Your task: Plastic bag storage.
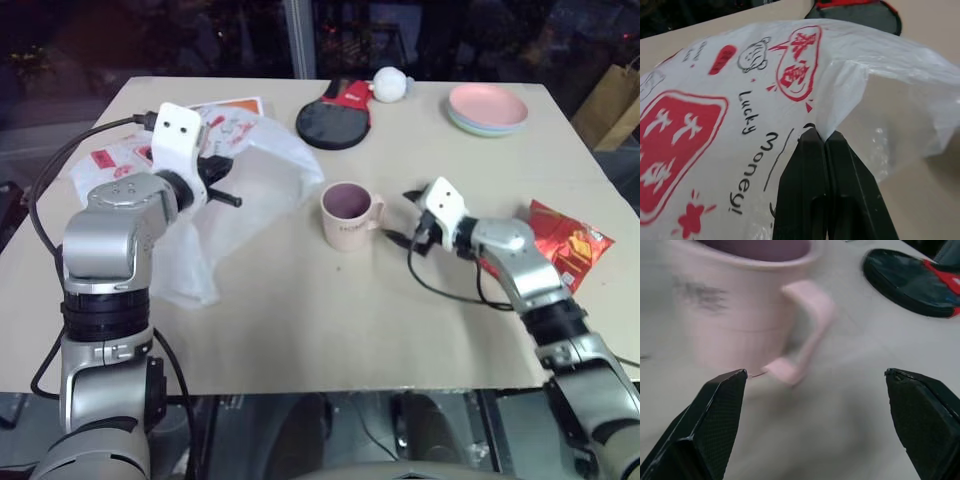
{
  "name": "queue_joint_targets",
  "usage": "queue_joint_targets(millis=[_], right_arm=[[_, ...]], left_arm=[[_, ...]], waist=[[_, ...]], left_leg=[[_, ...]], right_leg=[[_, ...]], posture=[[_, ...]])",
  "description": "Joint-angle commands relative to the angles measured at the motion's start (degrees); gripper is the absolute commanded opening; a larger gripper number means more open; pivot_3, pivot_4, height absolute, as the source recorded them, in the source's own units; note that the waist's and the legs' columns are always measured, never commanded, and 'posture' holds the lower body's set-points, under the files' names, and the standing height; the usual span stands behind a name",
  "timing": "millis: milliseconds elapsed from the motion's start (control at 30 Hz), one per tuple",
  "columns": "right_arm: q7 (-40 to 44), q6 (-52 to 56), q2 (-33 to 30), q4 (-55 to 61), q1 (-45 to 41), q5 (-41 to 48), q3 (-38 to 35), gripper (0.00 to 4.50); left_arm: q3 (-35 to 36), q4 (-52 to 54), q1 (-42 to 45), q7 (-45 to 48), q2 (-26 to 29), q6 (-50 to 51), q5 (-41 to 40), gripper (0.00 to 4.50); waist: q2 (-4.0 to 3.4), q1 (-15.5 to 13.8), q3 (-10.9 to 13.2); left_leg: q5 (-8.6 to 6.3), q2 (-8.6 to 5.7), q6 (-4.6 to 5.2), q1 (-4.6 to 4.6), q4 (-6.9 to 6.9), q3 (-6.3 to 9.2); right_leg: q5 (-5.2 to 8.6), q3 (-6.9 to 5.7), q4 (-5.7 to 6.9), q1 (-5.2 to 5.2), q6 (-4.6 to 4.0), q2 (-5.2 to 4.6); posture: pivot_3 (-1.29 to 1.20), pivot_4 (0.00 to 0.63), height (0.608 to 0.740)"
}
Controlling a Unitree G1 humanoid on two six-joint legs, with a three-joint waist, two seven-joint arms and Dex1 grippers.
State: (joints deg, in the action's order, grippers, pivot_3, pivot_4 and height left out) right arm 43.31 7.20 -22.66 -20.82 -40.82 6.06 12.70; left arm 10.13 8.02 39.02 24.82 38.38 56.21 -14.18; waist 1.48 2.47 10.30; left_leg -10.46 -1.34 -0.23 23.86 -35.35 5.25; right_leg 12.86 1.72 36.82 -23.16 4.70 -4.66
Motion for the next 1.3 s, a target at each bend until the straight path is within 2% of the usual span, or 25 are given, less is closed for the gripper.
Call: queue_joint_targets(millis=[33, 67, 100, 167, 333, 367, 433, 600, 700, 767, 900, 1000, 1300], right_arm=[[-1.82, -2.27, 2.12, -3.89, -2.94, -0.93, -1.69, 4.24], [-2.2, -2.59, 2.85, -5.09, -3.6, -1.15, -1.87, 3.83], [-2.31, -2.87, 3.28, -5.72, -3.91, -1.32, -1.95, 3.62], [-2.97, -3.6, 4.73, -7.14, -4.34, -1.7, -1.81, 2.76], [-3.17, -2.99, 7.35, -6.39, -4.16, -0.62, -2.54, 0.26], [-3.2, -2.27, 7.55, -5.33, -3.92, -0.24, -2.91, 0.12], [-3.14, -0.49, 7.64, -2.78, -3.25, 0.47, -3.55, 0.12], [-3.83, 11.6, 7.78, 12.76, 0.88, 4.6, -4.56, 0.12], [-6.98, 21.63, 10.29, 24.63, 3.09, 7.98, -3.96, 0.12], [-8.58, 24.96, 12.34, 27.75, 2.65, 9.21, -3.73, 0.12], [-9.78, 28.95, 15.22, 29.48, 1.17, 11.56, -4.1, 0.12], [-9.3, 28.61, 16.0, 26.18, -0.81, 10.84, -2.53, 0.12], [-1.34, 29.34, 15.24, 26.97, -3.27, 13.79, 0.8, 0.12]], left_arm=[[1.9, 3.71, 0.12, -1.27, 0.36, 1.04, -0.51, 0.0], [2.0, 4.1, 0.06, -1.51, 0.32, 1.31, -0.6, 0.0], [2.11, 4.45, -0.05, -1.69, 0.33, 1.54, -0.73, 0.0], [2.09, 4.98, -0.22, -1.79, 0.52, 1.56, -0.9, 0.0], [1.78, 4.87, 0.43, -0.51, 0.73, 1.46, -2.09, 0.0], [1.63, 4.76, 0.86, -0.11, 0.62, 1.47, -2.56, 0.0], [1.57, 4.67, 1.55, 0.38, 0.24, 1.9, -3.68, 0.0], [2.36, 5.06, 4.28, 1.2, -2.75, 6.41, -8.92, 0.0], [2.8, 4.68, 7.43, 0.66, -5.71, 10.45, -12.15, 0.0], [2.69, 4.03, 9.09, 0.34, -6.79, 11.98, -13.11, 0.0], [2.53, 2.52, 11.71, -0.06, -8.39, 13.53, -14.68, 0.0], [2.58, 1.14, 13.92, -0.1, -9.07, 14.35, -15.67, 0.0], [0.72, -0.66, 14.83, 0.85, -7.94, 13.05, -15.21, 0.0]], waist=[[0.0, -0.03, 0.0], [0.0, -0.04, 0.0], [0.0, -0.08, 0.0], [-0.01, -0.11, 0.0], [-0.03, -0.05, 0.02], [-0.05, -0.08, 0.02], [-0.03, -0.32, 0.02], [-0.05, -0.3, 0.03], [-0.05, -0.02, 0.03], [-0.05, 0.14, 0.03], [-0.05, 0.02, 0.03], [-0.05, -0.11, 0.03], [-0.06, 0.03, 0.04]], left_leg=[[0.0, 0.0, 0.0, 0.0, 0.02, 0.01], [0.0, -0.01, -0.01, 0.0, 0.04, 0.03], [0.0, -0.02, -0.02, 0.0, 0.06, 0.03], [-0.02, -0.04, -0.04, 0.01, 0.07, 0.03], [-0.02, -0.04, -0.05, 0.01, 0.08, 0.04], [-0.02, -0.03, -0.05, 0.0, 0.08, 0.04], [-0.02, -0.04, -0.06, 0.0, 0.08, 0.07], [-0.02, -0.07, -0.06, 0.04, 0.06, 0.1], [-0.02, -0.05, -0.06, 0.04, 0.07, 0.11], [-0.02, -0.04, -0.06, 0.04, 0.06, 0.12], [0.01, 0.02, -0.11, -0.02, 0.06, 0.12], [0.05, 0.0, -0.17, -0.01, 0.03, 0.12], [0.07, 0.01, -0.21, 0.01, 0.11, 0.12]], right_leg=[[0.0, 0.0, 0.0, 0.0, -0.01, 0.0], [-0.01, 0.0, 0.01, -0.01, -0.02, 0.0], [-0.01, 0.01, 0.01, -0.01, -0.02, -0.01], [-0.01, 0.01, 0.0, -0.01, -0.02, -0.02], [-0.01, 0.02, 0.01, -0.02, -0.02, 0.0], [-0.01, 0.03, 0.02, -0.02, -0.02, 0.01], [-0.01, 0.01, 0.03, -0.02, -0.02, 0.01], [-0.01, 0.0, 0.03, -0.02, -0.02, -0.01], [-0.01, 0.0, 0.1, -0.05, -0.02, 0.01], [0.0, 0.01, 0.17, -0.1, -0.02, 0.04], [0.0, 0.03, 0.29, -0.14, -0.02, 0.1], [0.0, 0.03, 0.3, -0.13, -0.02, 0.09], [0.0, 0.03, 0.29, -0.19, -0.03, 0.1]], posture=[[0.0, 0.15, 0.74], [0.0, 0.15, 0.74], [0.0, 0.15, 0.74], [0.0, 0.15, 0.74], [0.0, 0.15, 0.74], [0.0, 0.15, 0.74], [0.0, 0.15, 0.74], [0.0, 0.15, 0.74], [0.0, 0.15, 0.74], [0.0, 0.15, 0.74], [0.0, 0.15, 0.74], [0.0, 0.15, 0.74], [0.0, 0.15, 0.74]])
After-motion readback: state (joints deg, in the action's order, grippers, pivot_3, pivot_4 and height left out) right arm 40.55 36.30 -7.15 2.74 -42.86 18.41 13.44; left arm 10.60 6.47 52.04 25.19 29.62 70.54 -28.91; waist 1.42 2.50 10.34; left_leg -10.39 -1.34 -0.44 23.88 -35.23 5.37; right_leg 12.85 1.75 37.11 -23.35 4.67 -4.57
